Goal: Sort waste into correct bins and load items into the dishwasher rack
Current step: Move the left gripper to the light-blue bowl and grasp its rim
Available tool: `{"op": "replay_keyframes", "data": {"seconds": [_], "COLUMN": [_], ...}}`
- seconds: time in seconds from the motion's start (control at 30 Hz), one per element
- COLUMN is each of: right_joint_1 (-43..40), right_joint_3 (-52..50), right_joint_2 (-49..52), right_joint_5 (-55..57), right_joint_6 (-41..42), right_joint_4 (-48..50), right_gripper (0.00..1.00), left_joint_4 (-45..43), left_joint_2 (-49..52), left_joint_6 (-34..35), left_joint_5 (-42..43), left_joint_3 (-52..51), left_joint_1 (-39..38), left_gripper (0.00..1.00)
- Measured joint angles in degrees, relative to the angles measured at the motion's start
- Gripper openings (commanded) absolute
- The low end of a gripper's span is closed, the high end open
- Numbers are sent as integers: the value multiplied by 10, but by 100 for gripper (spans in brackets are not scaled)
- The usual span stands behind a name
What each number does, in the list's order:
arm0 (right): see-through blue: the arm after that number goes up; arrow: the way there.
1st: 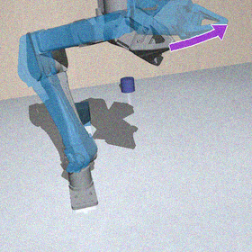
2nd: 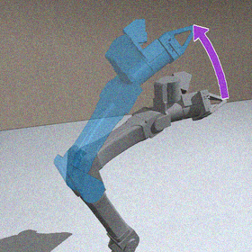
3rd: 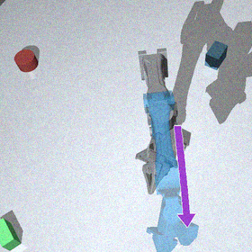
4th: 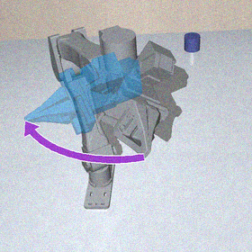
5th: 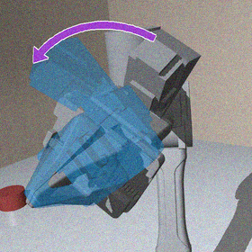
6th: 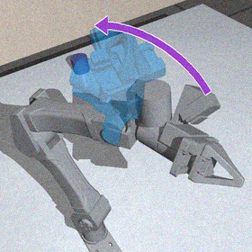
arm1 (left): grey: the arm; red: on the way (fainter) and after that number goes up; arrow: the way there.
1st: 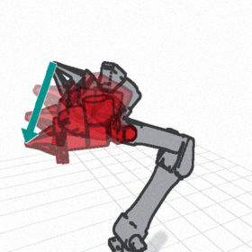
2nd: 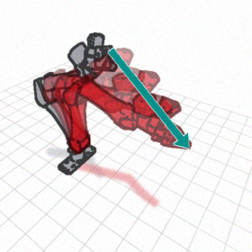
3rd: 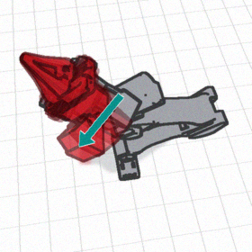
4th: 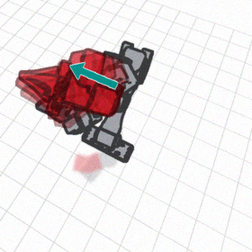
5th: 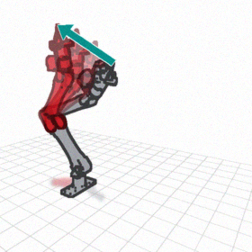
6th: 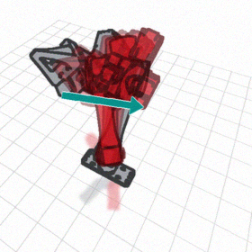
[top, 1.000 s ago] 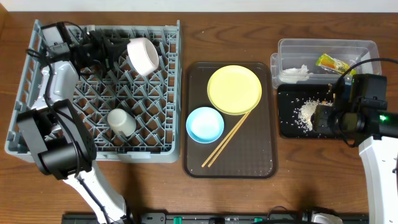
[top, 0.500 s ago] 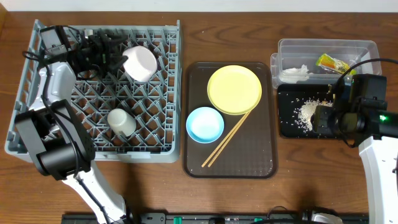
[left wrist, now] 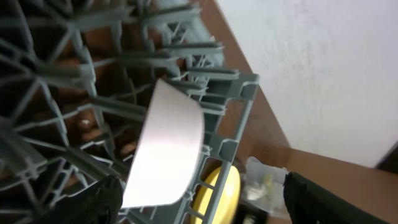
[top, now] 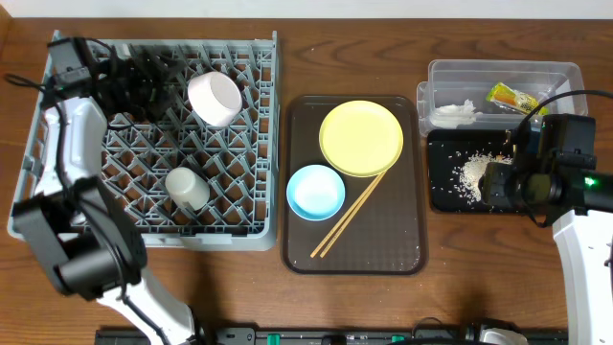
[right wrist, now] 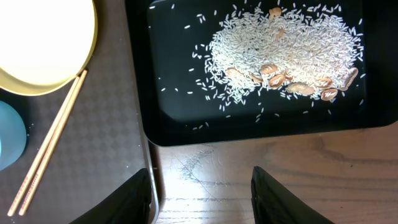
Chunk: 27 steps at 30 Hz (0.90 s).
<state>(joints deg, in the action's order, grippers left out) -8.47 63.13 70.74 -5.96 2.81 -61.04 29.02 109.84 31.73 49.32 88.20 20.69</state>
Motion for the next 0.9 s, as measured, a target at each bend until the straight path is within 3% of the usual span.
{"op": "replay_keyframes", "data": {"seconds": [0.3,0.5,0.8,0.9], "right_joint_1": [0,0,0,0], "right_joint_3": [0,0,0,0], "right_joint_2": [0,0,0,0], "right_joint_5": [0,0,0,0], "right_joint_6": [2,2,2,2], "right_joint_4": [0,0,0,0], "right_gripper": [64,65,71,73], "left_joint_4": [111,227,326,329], "left_joint_2": [-141,-199,-222,-222], "left_joint_6": [-84,-130,-155,-157], "left_joint_5": [-120,-216,-348,-397], "left_joint_3": [-1,-1,-2,-6], "left_joint_1": [-7,-53,-217,-291], "left_gripper": [88,88,90,96]}}
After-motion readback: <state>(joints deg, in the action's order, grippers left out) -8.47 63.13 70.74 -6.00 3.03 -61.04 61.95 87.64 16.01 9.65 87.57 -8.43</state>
